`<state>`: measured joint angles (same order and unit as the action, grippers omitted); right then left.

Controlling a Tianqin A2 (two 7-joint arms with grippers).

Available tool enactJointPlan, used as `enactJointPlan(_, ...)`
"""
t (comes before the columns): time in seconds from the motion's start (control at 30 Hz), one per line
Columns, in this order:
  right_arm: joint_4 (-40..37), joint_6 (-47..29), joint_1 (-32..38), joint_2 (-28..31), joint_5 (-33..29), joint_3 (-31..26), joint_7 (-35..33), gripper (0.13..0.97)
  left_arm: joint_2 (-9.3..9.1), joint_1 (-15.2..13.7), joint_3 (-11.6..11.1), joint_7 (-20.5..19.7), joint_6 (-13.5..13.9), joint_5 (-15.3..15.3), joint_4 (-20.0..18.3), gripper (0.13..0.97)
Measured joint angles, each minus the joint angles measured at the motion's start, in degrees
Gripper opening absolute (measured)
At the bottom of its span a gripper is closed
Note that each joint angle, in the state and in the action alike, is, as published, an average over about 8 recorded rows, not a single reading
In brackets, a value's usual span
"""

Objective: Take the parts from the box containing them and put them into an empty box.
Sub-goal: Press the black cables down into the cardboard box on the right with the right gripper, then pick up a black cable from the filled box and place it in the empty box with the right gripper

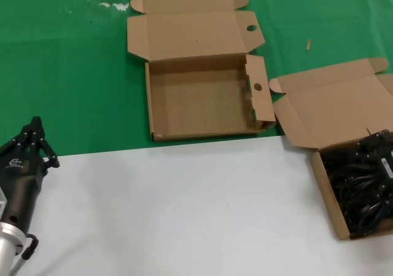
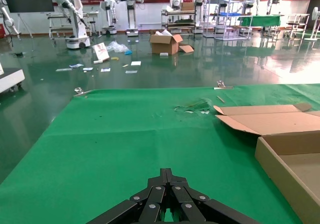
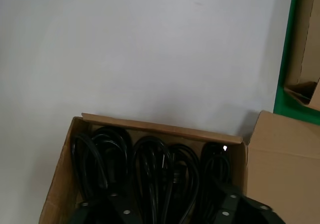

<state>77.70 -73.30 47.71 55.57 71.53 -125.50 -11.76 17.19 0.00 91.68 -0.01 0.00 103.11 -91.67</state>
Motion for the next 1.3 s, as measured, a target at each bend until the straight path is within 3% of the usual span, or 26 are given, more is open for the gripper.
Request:
enactJointPlan(0.43, -1.32, 0.13, -1.45, -1.18, -1.09, 2.66, -1.27, 0.315, 0.00, 0.00, 0.00, -0.03, 0.00, 0.00, 0.00, 0.140)
enactJointPlan(0.57, -1.47, -0.06, -1.69, -1.41, -1.28, 3.15, -1.40, 0.315, 0.00, 0.00, 0.00, -0.03, 0.00, 0.00, 0.00, 0.140)
enactJointPlan(0.83, 1.20, -2.48, -1.06, -0.85, -1.91, 4.04, 0.78, 0.199, 0.00, 0.00, 0.00, -0.02, 0.00, -0.01, 0.00, 0.140)
enactJointPlan(1.1, 9.34, -8.73, 3.39, -0.67, -1.91, 5.29, 8.60, 0.174, 0.00, 0.00, 0.00, -0.02, 0.00, -0.01, 0.00, 0.140)
enactJointPlan(1.3, 13.52, -12.26, 9.77, -4.57, -2.90, 5.22, 15.17, 0.170, 0.00, 0.00, 0.00, -0.02, 0.00, -0.01, 0.00, 0.140)
